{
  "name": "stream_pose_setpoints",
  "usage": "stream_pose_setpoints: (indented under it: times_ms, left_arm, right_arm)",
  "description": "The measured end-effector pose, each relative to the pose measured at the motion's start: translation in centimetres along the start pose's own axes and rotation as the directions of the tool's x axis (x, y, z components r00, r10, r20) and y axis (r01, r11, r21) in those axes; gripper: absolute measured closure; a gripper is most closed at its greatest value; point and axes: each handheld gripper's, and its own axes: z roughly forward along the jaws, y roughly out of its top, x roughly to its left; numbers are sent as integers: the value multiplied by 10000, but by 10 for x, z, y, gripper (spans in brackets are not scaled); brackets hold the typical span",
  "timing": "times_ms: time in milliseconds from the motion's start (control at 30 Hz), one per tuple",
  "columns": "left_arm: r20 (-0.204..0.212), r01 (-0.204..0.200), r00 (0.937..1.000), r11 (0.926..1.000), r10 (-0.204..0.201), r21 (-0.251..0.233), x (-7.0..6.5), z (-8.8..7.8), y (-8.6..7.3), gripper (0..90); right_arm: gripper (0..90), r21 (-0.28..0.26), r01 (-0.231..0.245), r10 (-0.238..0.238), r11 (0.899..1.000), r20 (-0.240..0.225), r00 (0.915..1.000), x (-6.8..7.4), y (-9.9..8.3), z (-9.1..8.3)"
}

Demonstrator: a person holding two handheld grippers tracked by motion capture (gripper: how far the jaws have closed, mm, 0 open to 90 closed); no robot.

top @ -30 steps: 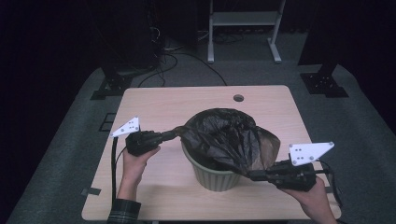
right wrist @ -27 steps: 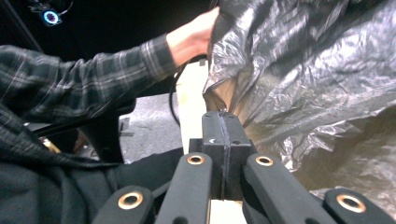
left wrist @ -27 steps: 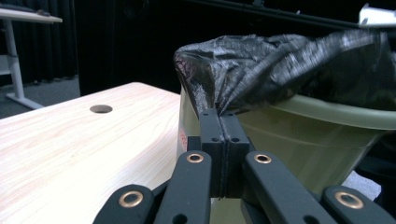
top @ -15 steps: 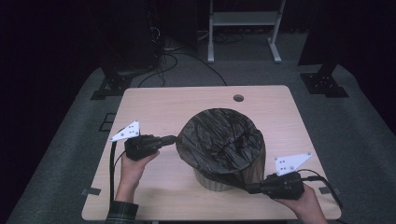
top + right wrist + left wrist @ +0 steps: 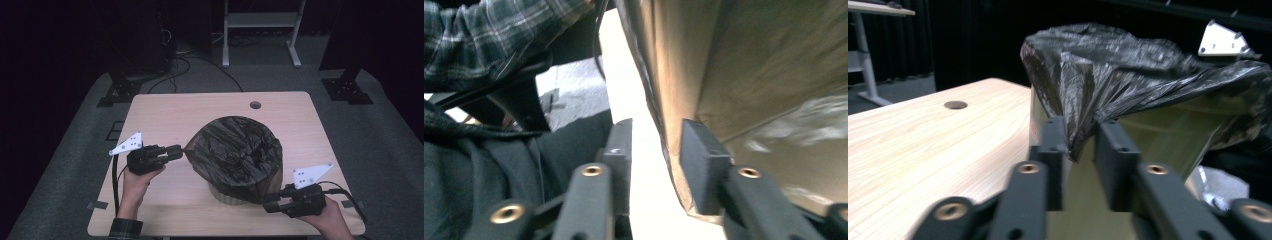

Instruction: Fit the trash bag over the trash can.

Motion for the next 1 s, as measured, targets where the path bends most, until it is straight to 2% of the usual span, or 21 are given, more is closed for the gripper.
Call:
stream_pose_setpoints:
  times_ms: [33,67,200,333,400,433,533,633,800,833,900,1000]
  left_arm:
    - [46,79,10000,9999,-79,-64,-1,-2,3,607]
    - [46,79,10000,9999,-79,-64,-1,-2,3,582]
    - [112,-28,9999,9996,31,-268,-11,-13,19,453]
    - [277,-246,9993,9989,258,-409,-22,-18,29,405]
    - [347,-297,9989,9987,311,-407,-26,-17,31,385]
    - [411,-483,9979,9981,499,-386,-32,-16,35,377]
    - [570,-674,9959,9969,697,-404,-42,-12,39,364]
    - [676,-617,9956,9973,643,-391,-47,-8,38,353]
    - [1121,-620,9916,9979,638,-195,-59,12,33,342]
    - [1121,-620,9916,9979,638,-195,-59,12,33,342]
    - [1010,-794,9918,9968,783,74,-64,22,31,360]
    - [1176,-1146,9868,9932,1112,222,-67,28,26,662]
  right_arm:
    - [579,-195,47,-45,9998,73,10000,1,2,-5]
    - [570,-388,100,-98,9992,41,9999,2,4,-10]
    - [521,-1048,397,-355,9937,418,9985,8,12,-32]
    - [475,-1699,594,-419,9837,1047,9936,10,19,-52]
    - [438,-1829,610,-354,9812,1400,9895,8,23,-58]
    - [434,-1942,595,-299,9792,1519,9879,6,25,-60]
    - [422,-2167,530,-157,9748,1701,9853,-1,29,-63]
    - [422,-2335,482,-65,9712,1762,9843,-7,32,-62]
    - [424,-2520,499,-43,9664,1782,9840,-13,39,-59]
    - [424,-2558,480,-19,9655,1775,9841,-14,39,-58]
    - [425,-2597,478,-11,9645,1770,9842,-16,41,-57]
    - [429,-2673,490,-10,9624,1770,9842,-17,42,-57]
